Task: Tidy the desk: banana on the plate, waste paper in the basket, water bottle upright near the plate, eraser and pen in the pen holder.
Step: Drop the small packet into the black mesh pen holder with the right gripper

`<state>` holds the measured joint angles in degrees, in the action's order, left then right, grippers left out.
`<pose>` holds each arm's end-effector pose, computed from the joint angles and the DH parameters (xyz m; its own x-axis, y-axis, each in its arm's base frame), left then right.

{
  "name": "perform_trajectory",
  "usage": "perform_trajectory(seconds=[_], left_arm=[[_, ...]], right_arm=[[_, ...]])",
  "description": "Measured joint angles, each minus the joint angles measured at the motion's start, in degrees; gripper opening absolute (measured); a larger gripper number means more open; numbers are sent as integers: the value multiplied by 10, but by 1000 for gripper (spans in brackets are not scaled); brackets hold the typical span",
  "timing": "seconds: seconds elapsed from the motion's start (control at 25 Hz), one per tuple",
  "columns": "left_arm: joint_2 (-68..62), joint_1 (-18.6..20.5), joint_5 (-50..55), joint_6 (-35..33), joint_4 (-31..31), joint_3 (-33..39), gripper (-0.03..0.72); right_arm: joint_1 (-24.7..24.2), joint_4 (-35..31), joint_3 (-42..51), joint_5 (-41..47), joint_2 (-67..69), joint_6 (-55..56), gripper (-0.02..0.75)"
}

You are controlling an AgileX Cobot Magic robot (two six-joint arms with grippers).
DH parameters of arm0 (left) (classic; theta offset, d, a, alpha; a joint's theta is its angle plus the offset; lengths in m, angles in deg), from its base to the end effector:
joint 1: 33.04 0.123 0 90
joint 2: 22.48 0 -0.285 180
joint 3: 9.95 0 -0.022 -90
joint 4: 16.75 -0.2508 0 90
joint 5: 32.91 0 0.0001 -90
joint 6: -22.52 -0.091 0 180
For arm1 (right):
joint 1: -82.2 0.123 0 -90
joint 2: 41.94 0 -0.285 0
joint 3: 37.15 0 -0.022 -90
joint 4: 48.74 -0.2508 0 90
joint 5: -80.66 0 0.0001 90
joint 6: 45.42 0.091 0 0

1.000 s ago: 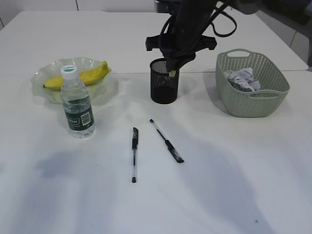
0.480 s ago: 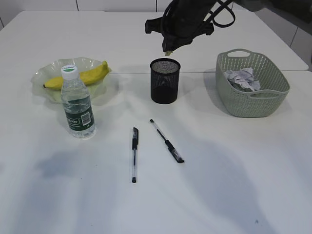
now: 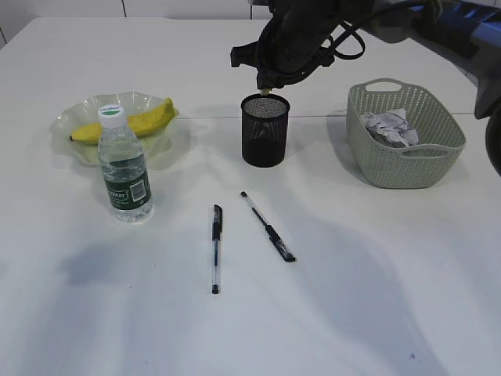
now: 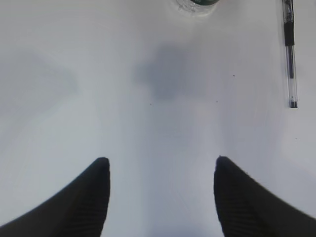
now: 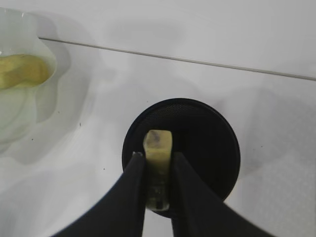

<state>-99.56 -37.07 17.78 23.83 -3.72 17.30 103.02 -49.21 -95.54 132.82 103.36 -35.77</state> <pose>0.2218 -0.0316 0.2793 -0.9103 -0.1013 -0.4014 -0.0080 0.9737 -0.2277 0.5074 0.1936 0.2519 -0.7576 -0.1034 -0.6445 -0.2321 0.9655 0.1179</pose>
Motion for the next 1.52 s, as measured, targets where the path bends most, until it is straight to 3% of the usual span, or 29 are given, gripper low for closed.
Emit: perform_trajectory(seconds=[0.44, 0.76, 1.0, 1.52], left_arm=[[0, 0, 0, 0, 0, 0, 464], [0, 0, 1, 0, 0, 0, 464], [0, 0, 1, 0, 0, 0, 464], [0, 0, 1, 0, 0, 0, 464]], right_arm=[[0, 23, 0, -18, 7, -1, 110], [0, 31, 0, -17, 7, -1, 228], [0, 32, 0, -14, 7, -1, 246], [0, 20, -81, 150, 7, -5, 246]])
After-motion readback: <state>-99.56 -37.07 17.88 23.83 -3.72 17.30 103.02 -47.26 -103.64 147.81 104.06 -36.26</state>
